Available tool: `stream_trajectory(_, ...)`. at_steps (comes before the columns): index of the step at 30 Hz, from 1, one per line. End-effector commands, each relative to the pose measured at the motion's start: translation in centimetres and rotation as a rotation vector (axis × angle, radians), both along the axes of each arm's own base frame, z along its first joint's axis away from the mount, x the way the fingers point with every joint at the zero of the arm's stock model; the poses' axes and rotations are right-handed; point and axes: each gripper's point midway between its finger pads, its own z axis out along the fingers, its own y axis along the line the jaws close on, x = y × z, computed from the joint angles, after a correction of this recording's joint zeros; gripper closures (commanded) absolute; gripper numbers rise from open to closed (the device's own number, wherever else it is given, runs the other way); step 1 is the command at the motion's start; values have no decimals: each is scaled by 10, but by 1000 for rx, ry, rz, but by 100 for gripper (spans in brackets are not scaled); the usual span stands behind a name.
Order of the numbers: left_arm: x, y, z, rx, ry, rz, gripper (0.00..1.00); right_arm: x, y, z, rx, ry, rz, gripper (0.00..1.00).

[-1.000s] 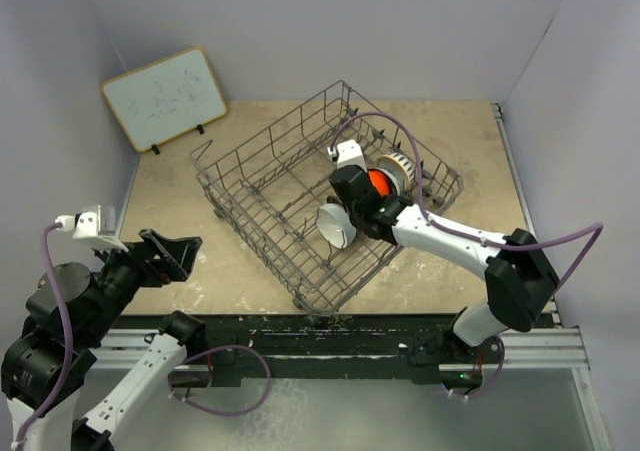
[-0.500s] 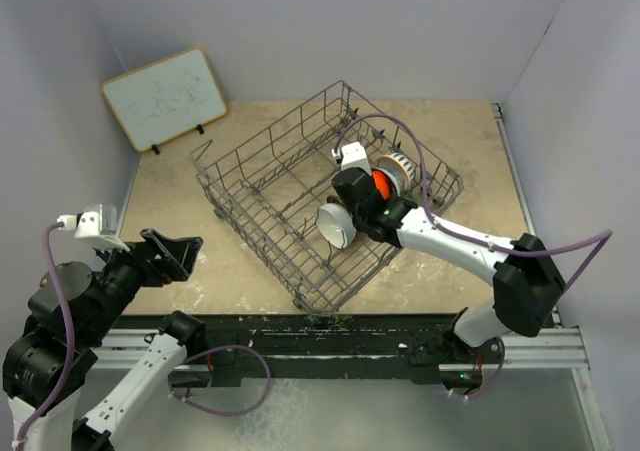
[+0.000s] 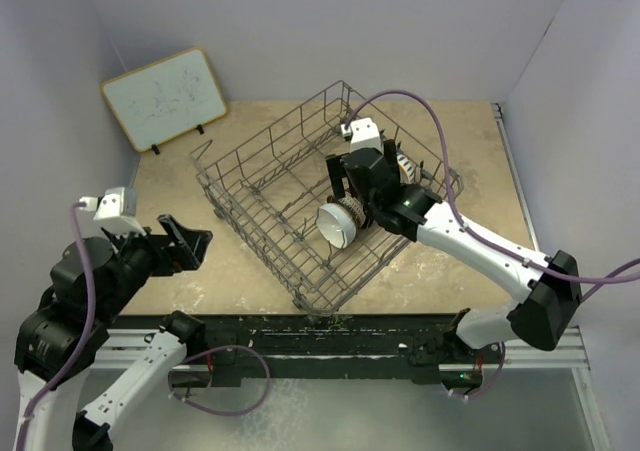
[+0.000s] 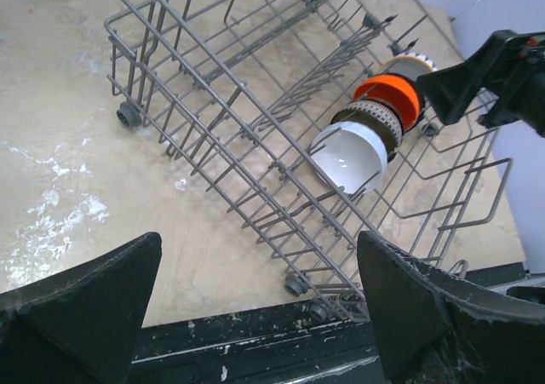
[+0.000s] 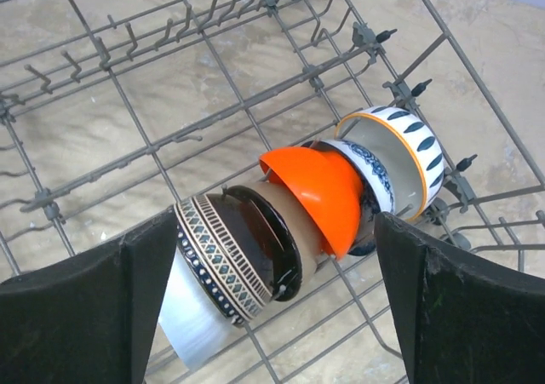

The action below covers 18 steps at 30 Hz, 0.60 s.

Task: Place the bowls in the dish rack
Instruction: Adjust the bowl in the dish rack, then reset both arms

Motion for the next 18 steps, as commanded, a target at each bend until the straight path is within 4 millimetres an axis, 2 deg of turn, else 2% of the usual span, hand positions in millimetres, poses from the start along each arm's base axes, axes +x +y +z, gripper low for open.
stream_trajectory(1,10,-5,-5,52,75,-9,1,-7,5,42,92,-45,48,0)
stream_trajectory(6,21,-4,-5,68,128,31,1,-13,9,60,159,-36,81,0)
stream_trajectory(11,30,8,2,74,130,128,1,-22,8,78,226,-42,101,0)
stream_trajectory(18,33,20,11,77,124,201,1,-32,6,88,278,-61,128,0)
